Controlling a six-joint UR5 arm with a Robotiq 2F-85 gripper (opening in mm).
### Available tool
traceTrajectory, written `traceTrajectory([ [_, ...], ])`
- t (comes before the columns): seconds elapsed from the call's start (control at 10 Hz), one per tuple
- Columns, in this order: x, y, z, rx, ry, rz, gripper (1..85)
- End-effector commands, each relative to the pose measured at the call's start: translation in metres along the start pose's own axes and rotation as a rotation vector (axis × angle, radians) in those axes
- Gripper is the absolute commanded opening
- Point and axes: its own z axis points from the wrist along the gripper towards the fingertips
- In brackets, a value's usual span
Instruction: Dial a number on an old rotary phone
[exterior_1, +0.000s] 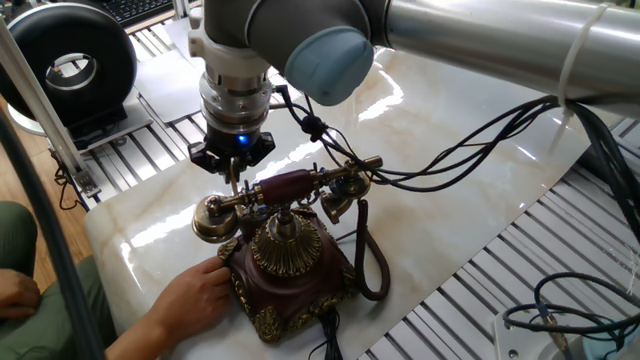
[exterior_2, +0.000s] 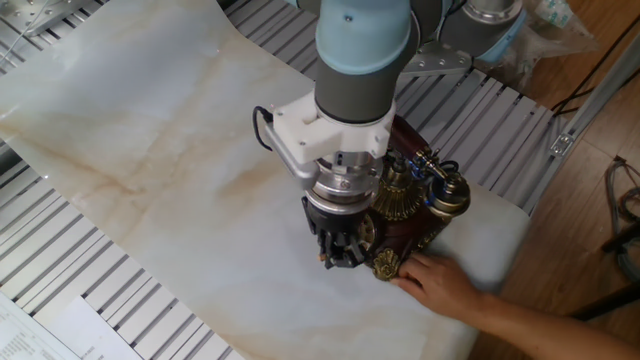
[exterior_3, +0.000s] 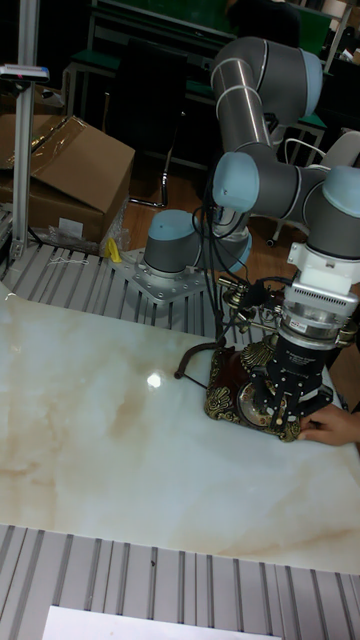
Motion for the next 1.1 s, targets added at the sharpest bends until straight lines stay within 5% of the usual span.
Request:
traceTrajectory([
  [0.0,-0.007,0.007,0.007,0.021,-0.020,0.005,1.3],
  [0.2,-0.009,0.013,0.012,0.030,-0.026,0.008,1.3],
  [1.0,-0.019,-0.012,0.015,0.094,-0.035,-0.055,1.3],
])
